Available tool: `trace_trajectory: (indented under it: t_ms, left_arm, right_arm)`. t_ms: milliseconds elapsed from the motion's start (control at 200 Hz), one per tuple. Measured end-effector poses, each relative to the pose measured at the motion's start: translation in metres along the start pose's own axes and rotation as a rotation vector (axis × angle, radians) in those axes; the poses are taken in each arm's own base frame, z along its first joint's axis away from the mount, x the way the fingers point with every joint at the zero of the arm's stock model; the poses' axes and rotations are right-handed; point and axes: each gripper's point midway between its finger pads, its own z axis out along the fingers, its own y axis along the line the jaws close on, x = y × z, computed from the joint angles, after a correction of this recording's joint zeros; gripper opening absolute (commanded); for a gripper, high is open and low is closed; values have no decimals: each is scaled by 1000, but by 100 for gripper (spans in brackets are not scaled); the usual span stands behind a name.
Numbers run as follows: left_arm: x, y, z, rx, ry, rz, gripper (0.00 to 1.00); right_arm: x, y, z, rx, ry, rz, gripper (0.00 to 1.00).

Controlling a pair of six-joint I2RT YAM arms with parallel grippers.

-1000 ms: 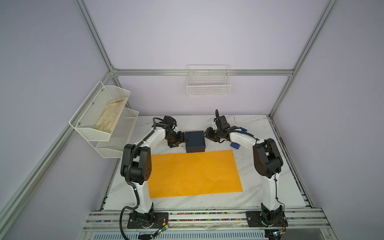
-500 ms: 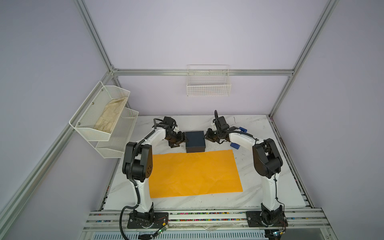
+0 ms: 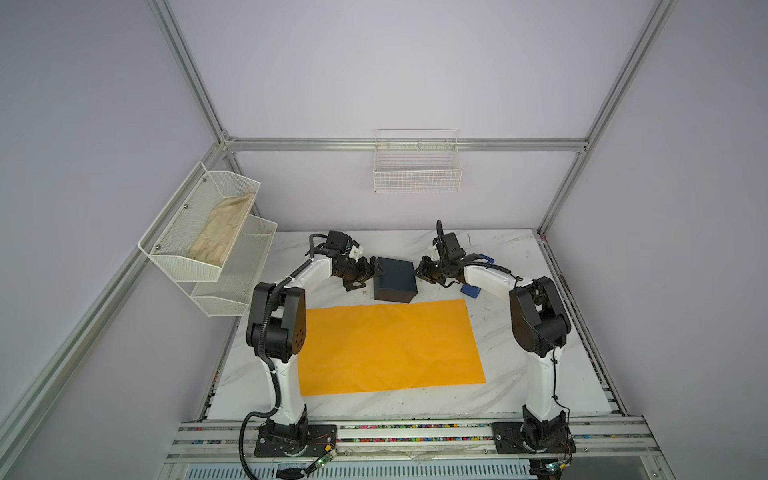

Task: Wrap the gift box in paper
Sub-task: 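Grip the navy box with both grippers from opposite sides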

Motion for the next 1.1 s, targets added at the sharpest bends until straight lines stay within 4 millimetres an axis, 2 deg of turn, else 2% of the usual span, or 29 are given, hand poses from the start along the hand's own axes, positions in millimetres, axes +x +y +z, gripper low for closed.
trace_trajectory:
  t_ms: [95,205,440,490,560,695,795,950,1100]
  left_arm:
    - [-1,0,5,22,1,-12,97]
    - [1,3,15,52,10,-33,96]
    - [8,10,39,95,42,-87,95]
    - [9,8,40,102,42,-88,95]
    - [9,7,42,110,39,-89,95]
    - [8,7,43,117,33,-86,95]
    - [9,8,43,117,35,-92,94]
    - [10,11,43,114,36,-99,93]
    - [7,15,41,112,29,-105,93]
  right_arm:
    - [1,-10,0,27,1,9,19]
    - [11,-21,3,58,31,21,19]
    - [15,-25,3,69,44,24,19]
    - [15,-24,3,68,44,23,21]
    - [15,-24,2,67,43,19,31]
    - [12,-18,-5,57,34,3,43]
    - [10,-7,-16,28,20,-7,46]
    - [10,17,-22,-71,28,-18,45]
    - [20,21,-15,-109,63,-10,37]
